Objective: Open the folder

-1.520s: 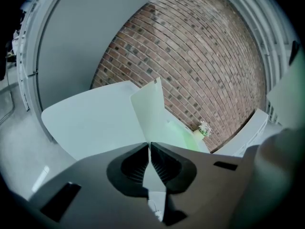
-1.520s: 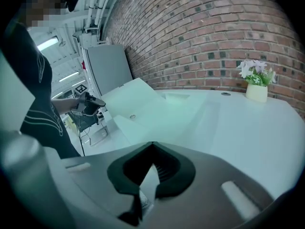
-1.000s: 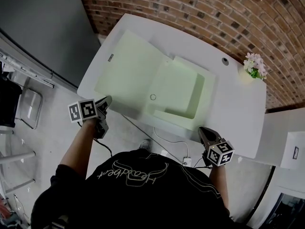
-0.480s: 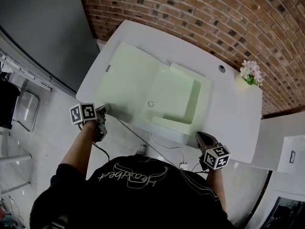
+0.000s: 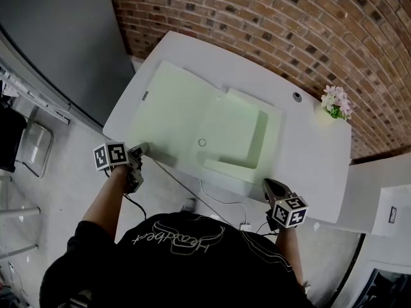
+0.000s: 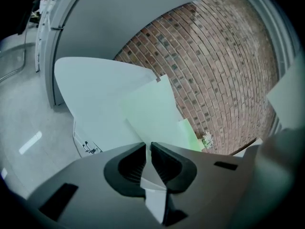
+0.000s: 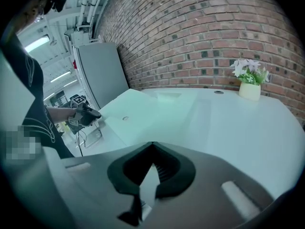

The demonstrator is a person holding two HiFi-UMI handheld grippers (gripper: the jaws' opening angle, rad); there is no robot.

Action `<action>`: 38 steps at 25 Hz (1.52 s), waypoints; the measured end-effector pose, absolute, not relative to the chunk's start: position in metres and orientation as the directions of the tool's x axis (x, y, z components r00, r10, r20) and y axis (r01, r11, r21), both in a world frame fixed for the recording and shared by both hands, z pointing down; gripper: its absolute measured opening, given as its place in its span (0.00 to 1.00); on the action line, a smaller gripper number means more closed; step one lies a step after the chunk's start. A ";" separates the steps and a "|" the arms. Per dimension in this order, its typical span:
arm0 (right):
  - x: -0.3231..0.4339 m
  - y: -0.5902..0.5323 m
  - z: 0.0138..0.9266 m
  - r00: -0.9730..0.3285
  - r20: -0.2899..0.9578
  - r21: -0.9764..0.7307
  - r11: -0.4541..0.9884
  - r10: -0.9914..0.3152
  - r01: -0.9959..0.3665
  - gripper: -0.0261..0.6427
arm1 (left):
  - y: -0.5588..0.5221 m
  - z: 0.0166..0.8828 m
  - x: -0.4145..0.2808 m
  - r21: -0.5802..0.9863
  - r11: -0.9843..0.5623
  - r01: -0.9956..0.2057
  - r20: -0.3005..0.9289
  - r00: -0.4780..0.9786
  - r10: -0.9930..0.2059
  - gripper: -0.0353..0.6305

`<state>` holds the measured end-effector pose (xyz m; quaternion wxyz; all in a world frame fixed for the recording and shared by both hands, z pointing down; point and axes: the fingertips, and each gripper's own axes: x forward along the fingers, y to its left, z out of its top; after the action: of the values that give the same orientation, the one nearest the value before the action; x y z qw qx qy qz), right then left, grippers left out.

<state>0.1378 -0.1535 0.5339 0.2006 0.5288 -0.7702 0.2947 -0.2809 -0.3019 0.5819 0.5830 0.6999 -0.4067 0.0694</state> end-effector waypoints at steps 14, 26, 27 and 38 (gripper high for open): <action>0.136 -0.149 0.526 -0.345 0.596 -0.214 0.271 -0.725 -0.939 0.05 | -0.292 0.539 -0.271 0.809 -0.067 -0.584 0.457 0.696 -0.554 0.08; 0.120 -0.111 0.464 -0.401 0.495 -0.206 0.344 -0.771 -0.916 0.05 | -0.252 0.481 -0.248 0.788 -0.203 -0.581 0.390 0.726 -0.566 0.09; 0.118 -0.107 0.457 -0.407 0.483 -0.203 0.353 -0.775 -0.913 0.05 | -0.246 0.475 -0.245 0.787 -0.218 -0.578 0.380 0.731 -0.566 0.09; 0.073 -0.031 0.366 -0.530 0.285 -0.240 0.476 -0.798 -0.846 0.05 | -0.137 0.392 -0.192 0.738 -0.464 -0.489 0.233 0.831 -0.505 0.09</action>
<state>0.0726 -0.0314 0.3658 0.0668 0.4799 -0.8565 0.1777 -0.1921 -0.1371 0.3923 0.4283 0.8556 -0.2905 -0.0091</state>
